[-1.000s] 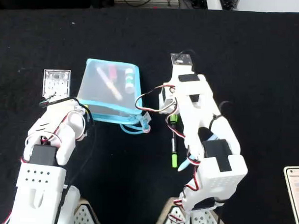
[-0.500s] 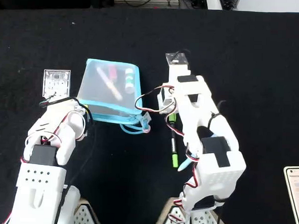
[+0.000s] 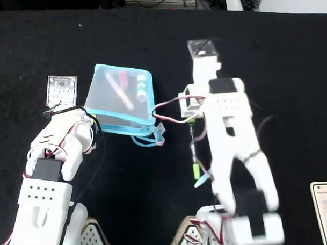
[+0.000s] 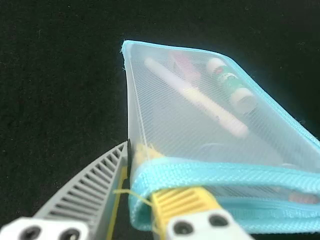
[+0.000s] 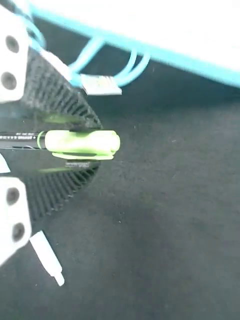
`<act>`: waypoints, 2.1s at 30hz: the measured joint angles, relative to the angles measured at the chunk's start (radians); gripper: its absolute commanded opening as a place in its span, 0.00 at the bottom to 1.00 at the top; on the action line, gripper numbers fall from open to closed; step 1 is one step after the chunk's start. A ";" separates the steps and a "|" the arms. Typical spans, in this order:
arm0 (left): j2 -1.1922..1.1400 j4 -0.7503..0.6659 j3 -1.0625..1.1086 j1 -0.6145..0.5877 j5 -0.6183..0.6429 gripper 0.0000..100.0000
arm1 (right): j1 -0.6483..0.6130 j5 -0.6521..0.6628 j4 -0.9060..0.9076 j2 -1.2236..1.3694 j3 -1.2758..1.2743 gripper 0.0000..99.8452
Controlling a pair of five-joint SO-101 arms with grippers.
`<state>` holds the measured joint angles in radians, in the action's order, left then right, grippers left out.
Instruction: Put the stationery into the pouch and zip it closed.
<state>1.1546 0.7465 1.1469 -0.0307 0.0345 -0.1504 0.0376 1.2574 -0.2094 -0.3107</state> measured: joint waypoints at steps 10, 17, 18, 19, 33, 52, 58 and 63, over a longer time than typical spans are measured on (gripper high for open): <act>0.000 0.000 0.000 0.000 0.000 0.03 | -0.199 0.000 0.069 -0.454 0.000 0.01; 0.000 0.000 0.000 0.000 0.000 0.03 | -0.387 0.000 0.035 -0.675 -0.006 0.01; 0.000 0.000 0.000 0.000 0.000 0.03 | -0.411 0.000 0.006 -0.701 -0.017 0.01; 0.000 0.000 0.000 0.000 0.000 0.03 | -0.428 0.000 -0.028 -0.729 -0.037 0.01; 0.000 0.000 0.000 0.000 0.000 0.03 | -0.611 -0.002 -0.783 -1.094 -0.655 0.01; 0.000 0.000 0.000 0.000 0.000 0.03 | -0.612 -0.002 -1.436 -1.145 -1.091 0.01; 0.000 0.000 0.000 0.000 0.000 0.03 | -0.525 -0.002 -1.458 -1.145 -1.134 0.01; 0.000 0.000 0.000 0.000 0.000 0.03 | -0.494 -0.002 -1.459 -1.146 -1.165 0.01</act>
<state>1.1546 0.7465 1.1469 -0.0307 0.0345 -0.6444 0.0361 -0.2018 -1.3556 -1.4753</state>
